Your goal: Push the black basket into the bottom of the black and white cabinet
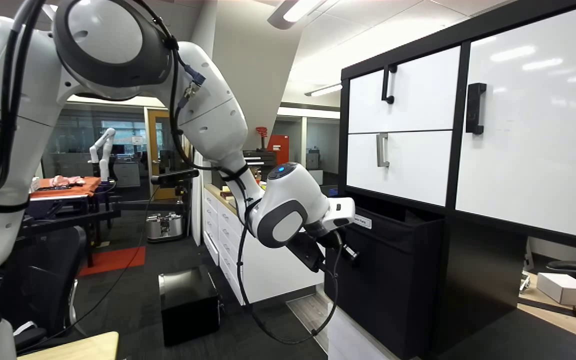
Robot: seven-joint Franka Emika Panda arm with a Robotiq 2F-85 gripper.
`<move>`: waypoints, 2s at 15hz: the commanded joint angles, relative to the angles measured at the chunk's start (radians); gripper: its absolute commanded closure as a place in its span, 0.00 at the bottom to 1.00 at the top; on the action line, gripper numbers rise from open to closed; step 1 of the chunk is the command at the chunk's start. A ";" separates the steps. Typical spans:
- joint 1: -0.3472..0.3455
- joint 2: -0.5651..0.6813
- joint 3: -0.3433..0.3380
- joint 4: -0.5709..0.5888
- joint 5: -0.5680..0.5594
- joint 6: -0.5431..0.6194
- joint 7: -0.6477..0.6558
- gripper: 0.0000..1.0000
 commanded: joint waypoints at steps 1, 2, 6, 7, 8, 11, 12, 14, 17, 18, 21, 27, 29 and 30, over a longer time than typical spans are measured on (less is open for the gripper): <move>-0.019 0.095 0.014 0.113 -0.030 -0.005 0.012 0.99; -0.018 0.107 0.014 0.126 -0.032 -0.005 0.011 0.99; -0.015 0.133 0.015 0.162 -0.035 -0.008 0.011 0.99; -0.014 0.135 0.013 0.167 -0.035 -0.009 0.010 0.99; -0.013 0.136 0.012 0.171 -0.035 -0.011 0.010 0.99; -0.002 0.081 -0.004 0.127 -0.030 -0.087 0.012 0.72; -0.008 0.049 0.009 0.099 -0.029 -0.115 0.015 0.70; -0.008 0.009 0.020 0.063 -0.024 -0.158 0.020 0.58; -0.009 -0.078 0.042 -0.010 -0.009 -0.231 0.036 0.39; -0.002 -0.116 0.037 -0.036 -0.007 -0.265 0.045 0.34; 0.015 -0.238 0.030 -0.110 -0.008 -0.392 0.075 0.13; 0.018 -0.454 0.062 -0.194 0.007 -0.702 0.152 0.00; 0.012 -0.391 0.064 -0.146 0.000 -0.676 0.128 0.00; 0.012 -0.410 0.066 -0.152 0.000 -0.689 0.130 0.00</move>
